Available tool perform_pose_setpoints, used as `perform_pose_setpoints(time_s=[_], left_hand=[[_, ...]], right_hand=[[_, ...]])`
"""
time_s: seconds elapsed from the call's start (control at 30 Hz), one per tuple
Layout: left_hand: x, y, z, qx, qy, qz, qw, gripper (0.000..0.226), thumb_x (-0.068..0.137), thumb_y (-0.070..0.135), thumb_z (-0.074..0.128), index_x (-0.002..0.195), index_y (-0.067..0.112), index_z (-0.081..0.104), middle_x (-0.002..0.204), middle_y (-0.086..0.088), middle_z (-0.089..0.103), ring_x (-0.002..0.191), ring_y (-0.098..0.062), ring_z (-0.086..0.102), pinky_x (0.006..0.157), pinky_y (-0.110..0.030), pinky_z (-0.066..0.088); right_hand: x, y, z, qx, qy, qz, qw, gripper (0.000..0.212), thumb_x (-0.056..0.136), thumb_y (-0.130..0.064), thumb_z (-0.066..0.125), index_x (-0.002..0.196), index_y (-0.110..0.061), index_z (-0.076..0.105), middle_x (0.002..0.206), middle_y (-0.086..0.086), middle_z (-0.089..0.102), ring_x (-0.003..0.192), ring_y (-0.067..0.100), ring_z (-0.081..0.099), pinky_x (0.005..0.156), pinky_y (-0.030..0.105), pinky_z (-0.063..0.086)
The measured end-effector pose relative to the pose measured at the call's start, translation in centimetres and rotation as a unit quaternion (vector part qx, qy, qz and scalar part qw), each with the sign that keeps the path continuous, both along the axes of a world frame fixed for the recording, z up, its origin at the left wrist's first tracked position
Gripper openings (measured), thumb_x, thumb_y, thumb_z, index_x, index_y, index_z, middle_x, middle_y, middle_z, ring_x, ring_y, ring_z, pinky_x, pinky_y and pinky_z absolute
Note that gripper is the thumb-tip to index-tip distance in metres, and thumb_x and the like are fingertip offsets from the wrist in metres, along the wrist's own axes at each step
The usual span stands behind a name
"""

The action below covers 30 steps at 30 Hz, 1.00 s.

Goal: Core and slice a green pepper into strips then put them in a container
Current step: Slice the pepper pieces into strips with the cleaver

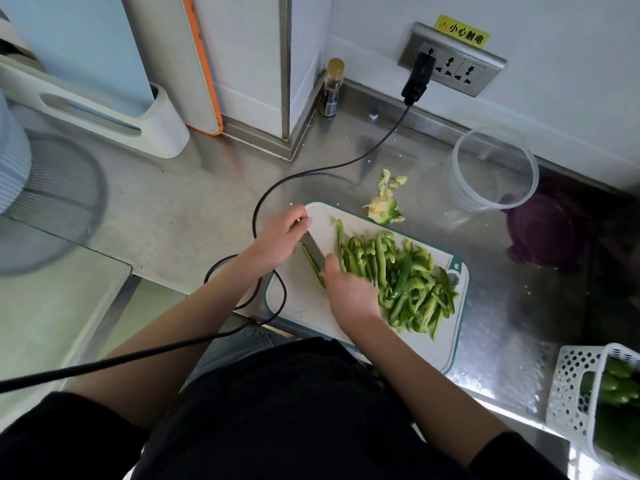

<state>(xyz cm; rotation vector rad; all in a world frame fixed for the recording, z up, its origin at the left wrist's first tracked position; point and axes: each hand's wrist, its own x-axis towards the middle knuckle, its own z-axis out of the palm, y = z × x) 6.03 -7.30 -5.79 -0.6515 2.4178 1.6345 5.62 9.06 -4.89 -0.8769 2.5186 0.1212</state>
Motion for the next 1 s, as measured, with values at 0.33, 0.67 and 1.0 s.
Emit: perform_pose_setpoints(time_s=[0.33,0.67,1.0], left_hand=[[-0.1,-0.1,-0.4,0.038,-0.039,0.045,0.998,0.026,0.100,0.018,0.040,0.074,0.016,0.043,0.074,-0.011,0.049,0.065,-0.020,0.048,0.050,-0.015,0.041],[-0.2,1.7,0.8,0.094,-0.053,0.092,0.990,0.012,0.099,0.021,0.045,0.100,0.010,0.050,0.076,-0.004,0.054,0.060,-0.010,0.050,0.037,-0.011,0.033],[3.4,3.5,-2.1,0.050,-0.091,0.086,0.991,0.009,0.092,0.005,0.049,0.097,0.012,0.051,0.085,-0.001,0.053,0.070,-0.015,0.057,0.045,-0.021,0.044]], right_hand=[[0.0,-0.7,0.2,0.003,-0.006,0.008,1.000,0.028,0.098,-0.004,0.040,0.123,-0.010,0.029,0.089,0.008,0.067,0.072,0.029,0.066,0.053,0.033,0.038],[-0.6,1.4,-0.3,-0.052,-0.057,-0.033,0.996,0.030,0.104,-0.030,0.029,0.127,-0.010,0.031,0.094,0.014,0.067,0.078,0.033,0.065,0.058,0.035,0.044],[-1.7,2.3,0.4,-0.087,-0.102,-0.149,0.980,0.022,0.102,-0.033,0.031,0.108,-0.013,0.037,0.090,0.014,0.063,0.083,0.035,0.061,0.059,0.034,0.038]])
